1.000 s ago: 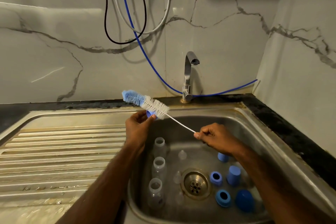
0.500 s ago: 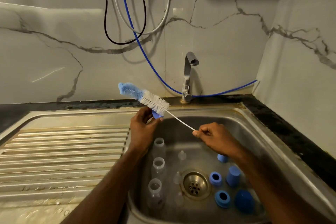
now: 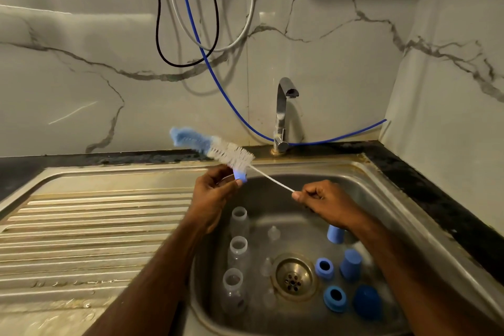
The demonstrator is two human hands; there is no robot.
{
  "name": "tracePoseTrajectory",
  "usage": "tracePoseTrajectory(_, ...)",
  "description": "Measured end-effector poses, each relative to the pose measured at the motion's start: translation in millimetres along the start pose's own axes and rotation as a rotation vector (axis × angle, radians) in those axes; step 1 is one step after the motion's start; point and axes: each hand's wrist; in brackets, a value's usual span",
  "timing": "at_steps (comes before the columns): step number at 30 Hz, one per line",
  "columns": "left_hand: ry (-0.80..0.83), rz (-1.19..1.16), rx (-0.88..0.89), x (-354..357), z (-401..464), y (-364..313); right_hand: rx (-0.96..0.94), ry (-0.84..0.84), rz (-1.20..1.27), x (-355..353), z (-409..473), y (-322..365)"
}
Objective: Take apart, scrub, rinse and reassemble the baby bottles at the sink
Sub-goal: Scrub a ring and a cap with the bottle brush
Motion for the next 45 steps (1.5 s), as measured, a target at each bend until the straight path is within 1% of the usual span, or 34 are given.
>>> tracePoseTrajectory(2, 0.026, -0.072, -0.039, 1.1, -0.5, -2.0, 0.009, 0.002, 0.032, -0.4, -0.3, 2.8)
tracePoseTrajectory(6, -0.014, -0.453, -0.157, 8.2, 1.8, -6.9, 0.051, 0.067, 0.085, -0.4, -2.5, 3.0)
tracePoseTrajectory(8, -0.032, -0.587, -0.175, 7.1, 2.5, -9.4, 0.069, 0.121, 0.141, -0.9, -4.6, 2.0)
tracePoseTrajectory(9, -0.036, -0.618, -0.179, 5.8, 2.3, -10.2, 0.070, 0.138, 0.157, -0.5, -5.6, 2.8)
tracePoseTrajectory(11, -0.025, -0.593, -0.198, 7.1, -0.1, -11.5, 0.040, 0.118, 0.157, 3.4, -5.4, 4.5)
tracePoseTrajectory(14, -0.022, -0.427, -0.225, 18.4, -5.7, -9.4, -0.027, -0.014, 0.069, 13.7, -2.2, 8.5)
tracePoseTrajectory(15, -0.036, -0.415, -0.226, 22.3, -6.5, -7.8, -0.035, -0.030, 0.045, 16.2, -1.2, 9.0)
tracePoseTrajectory(16, -0.063, -0.438, -0.224, 24.3, -6.4, -7.0, -0.034, -0.023, 0.036, 17.2, -0.9, 9.2)
tracePoseTrajectory(19, -0.150, -0.617, -0.208, 18.9, 1.0, -7.1, -0.001, 0.030, 0.032, 8.3, -1.7, 3.8)
tracePoseTrajectory(21, -0.188, -0.652, -0.187, 12.3, 5.0, -7.1, 0.013, 0.055, 0.028, 0.0, -2.5, -0.7)
tracePoseTrajectory(23, -0.160, -0.584, -0.204, 12.4, 3.0, -7.4, 0.016, 0.061, 0.021, 0.9, -2.8, -1.1)
tracePoseTrajectory(26, -0.101, -0.435, -0.237, 20.5, -3.3, -6.0, -0.014, -0.022, 0.005, 15.1, -1.1, 5.9)
tracePoseTrajectory(28, -0.101, -0.426, -0.238, 21.1, -3.5, -6.4, -0.025, -0.053, -0.021, 19.3, 0.5, 7.8)
tracePoseTrajectory(31, -0.154, -0.523, -0.214, 11.2, 1.2, -9.0, 0.012, 0.056, 0.024, 10.2, -0.7, 0.9)
tracePoseTrajectory(33, -0.178, -0.497, -0.209, 6.6, 2.7, -8.5, 0.031, 0.114, 0.060, 4.9, -2.8, -2.0)
tracePoseTrajectory(34, -0.172, -0.472, -0.217, 7.4, 1.9, -7.6, 0.025, 0.111, 0.048, 5.6, -3.4, -1.6)
tracePoseTrajectory(38, -0.116, -0.359, -0.240, 19.4, -3.2, -3.9, -0.014, 0.001, -0.050, 19.9, -1.7, 10.1)
tracePoseTrajectory(40, -0.127, -0.387, -0.227, 19.1, -1.7, -4.8, -0.005, 0.017, -0.040, 18.3, -1.3, 12.3)
tracePoseTrajectory(43, -0.170, -0.479, -0.201, 8.7, 3.8, -6.9, 0.018, 0.095, 0.023, 6.0, -3.8, 8.8)
tracePoseTrajectory(45, -0.162, -0.463, -0.206, 6.7, 3.6, -5.9, 0.020, 0.101, 0.009, 6.5, -4.3, 7.9)
Point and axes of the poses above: each hand's wrist, its own z-axis towards the middle knuckle, its own x-axis out of the palm, y = z × x, and after that the axes turned 1 degree about -x, right-handed
